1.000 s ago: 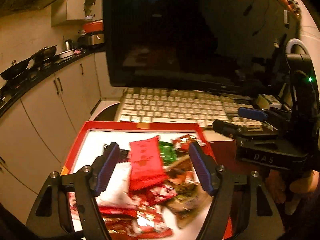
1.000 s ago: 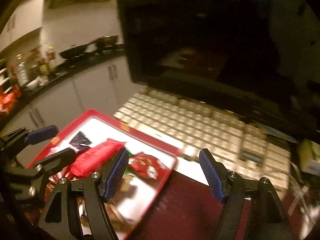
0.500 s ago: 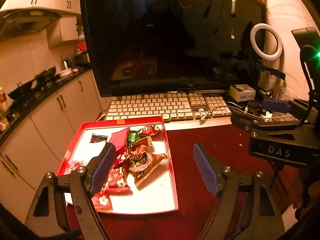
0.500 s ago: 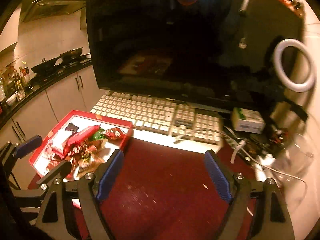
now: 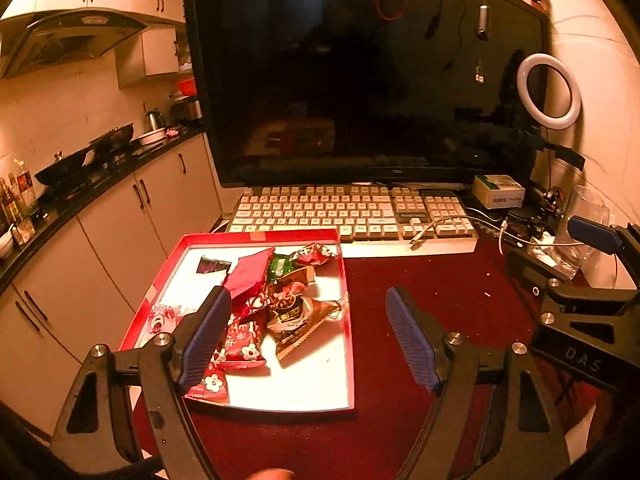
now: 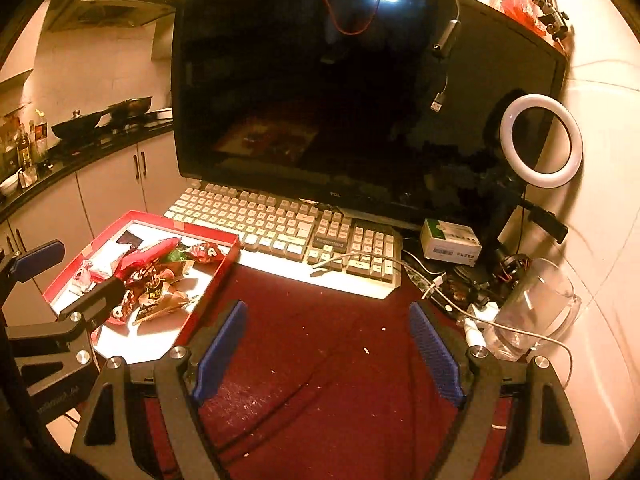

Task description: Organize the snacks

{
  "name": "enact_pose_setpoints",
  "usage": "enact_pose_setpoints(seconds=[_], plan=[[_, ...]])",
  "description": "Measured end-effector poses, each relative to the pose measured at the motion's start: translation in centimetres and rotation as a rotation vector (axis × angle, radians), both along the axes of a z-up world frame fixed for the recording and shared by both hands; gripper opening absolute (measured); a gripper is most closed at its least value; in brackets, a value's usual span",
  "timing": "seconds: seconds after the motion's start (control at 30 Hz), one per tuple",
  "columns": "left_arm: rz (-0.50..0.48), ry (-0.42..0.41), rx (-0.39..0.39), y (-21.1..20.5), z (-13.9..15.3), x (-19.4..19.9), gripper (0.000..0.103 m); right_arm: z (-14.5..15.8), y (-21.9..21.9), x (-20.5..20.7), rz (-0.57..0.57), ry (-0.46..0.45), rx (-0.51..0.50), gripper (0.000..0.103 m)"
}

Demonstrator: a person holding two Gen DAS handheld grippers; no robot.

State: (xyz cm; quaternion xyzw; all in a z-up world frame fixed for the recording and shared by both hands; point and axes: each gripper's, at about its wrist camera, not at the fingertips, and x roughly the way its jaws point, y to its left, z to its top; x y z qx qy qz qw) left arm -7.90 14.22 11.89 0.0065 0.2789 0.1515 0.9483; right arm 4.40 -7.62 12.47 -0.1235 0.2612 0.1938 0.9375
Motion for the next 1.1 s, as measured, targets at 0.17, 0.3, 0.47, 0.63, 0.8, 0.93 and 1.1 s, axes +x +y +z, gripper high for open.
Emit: enact_pose_setpoints(seconds=[0.17, 0.3, 0.47, 0.63, 0.8, 0.93, 1.1], plan=[[0.049, -0.002, -0.007, 2.0, -1.1, -0.2, 0.080, -0.6, 1.5, 0.1, 0.019, 0.019, -0.006, 0.084], [0.122, -0.010, 0.001, 3.9, -1.9, -0.7, 0.080, -1.1, 3.2, -0.3, 0.039, 0.025, -0.005, 0.084], [0.210, 0.005, -0.034, 6.8, -3.2, -1.3, 0.080, -2.2, 5.7, -1.1, 0.073, 0.039, -0.035, 0.084], [0.257, 0.030, -0.058, 8.2, -4.3, -1.5, 0.080, -3.3, 7.7, -1.9, 0.105, 0.043, -0.072, 0.084], [0.264, 0.050, -0.044, 8.2, -4.8, -1.1, 0.080, -4.1, 8.5, -2.1, 0.115, 0.052, -0.090, 0.084], [0.257, 0.075, -0.044, 8.1, -5.1, -0.9, 0.080, -4.7, 8.5, -1.8, 0.118, 0.087, -0.070, 0.084], [0.267, 0.086, -0.033, 8.3, -5.4, -1.1, 0.080, -5.6, 8.8, -1.7, 0.132, 0.127, -0.061, 0.084]])
